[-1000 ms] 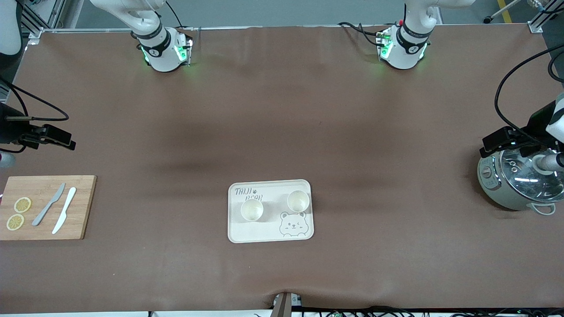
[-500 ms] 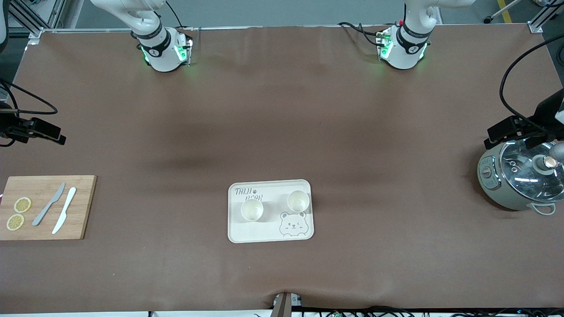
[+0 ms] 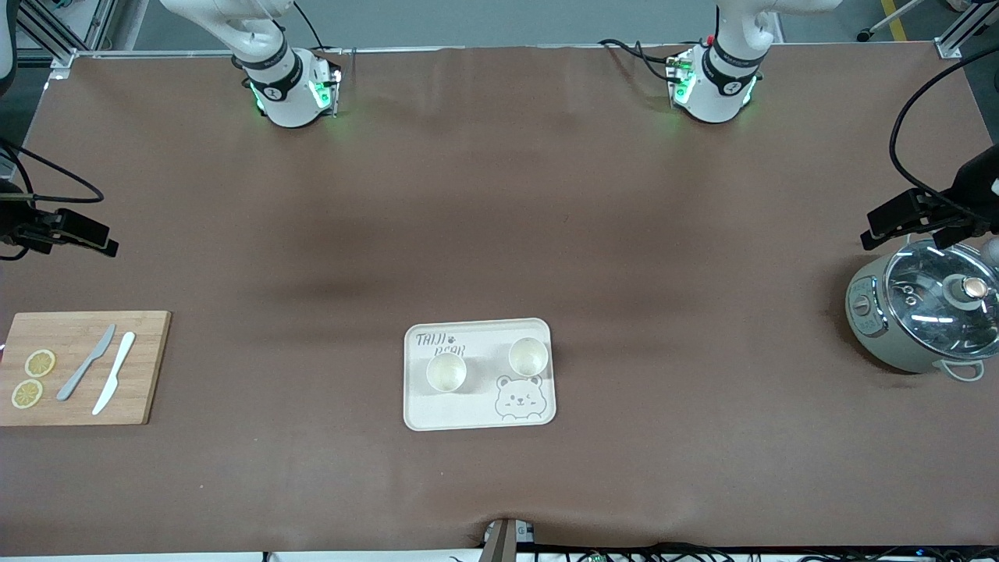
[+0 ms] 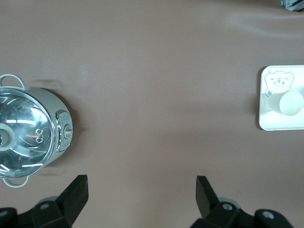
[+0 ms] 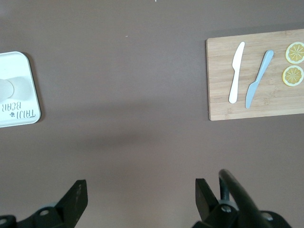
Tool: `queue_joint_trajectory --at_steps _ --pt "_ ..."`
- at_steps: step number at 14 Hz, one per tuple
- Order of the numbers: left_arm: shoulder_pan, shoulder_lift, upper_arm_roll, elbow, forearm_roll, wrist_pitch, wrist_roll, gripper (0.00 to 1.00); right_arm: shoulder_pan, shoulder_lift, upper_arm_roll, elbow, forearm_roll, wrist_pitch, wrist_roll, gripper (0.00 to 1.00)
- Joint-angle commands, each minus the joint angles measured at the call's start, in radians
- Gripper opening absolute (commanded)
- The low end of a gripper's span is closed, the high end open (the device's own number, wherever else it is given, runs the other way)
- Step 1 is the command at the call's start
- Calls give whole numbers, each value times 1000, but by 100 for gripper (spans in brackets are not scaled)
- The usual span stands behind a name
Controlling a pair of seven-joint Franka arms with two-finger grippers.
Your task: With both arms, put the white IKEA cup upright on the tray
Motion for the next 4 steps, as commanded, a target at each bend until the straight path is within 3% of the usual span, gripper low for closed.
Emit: queue_joint_trajectory --at_steps 1,4 --pt "-5 -30 -5 -29 24 -7 -14 100 -14 -11 16 -5 -11 -4 -9 100" --pt "-3 -32 -5 -29 24 -7 -14 100 -14 -9 16 -8 -11 -4 -7 100"
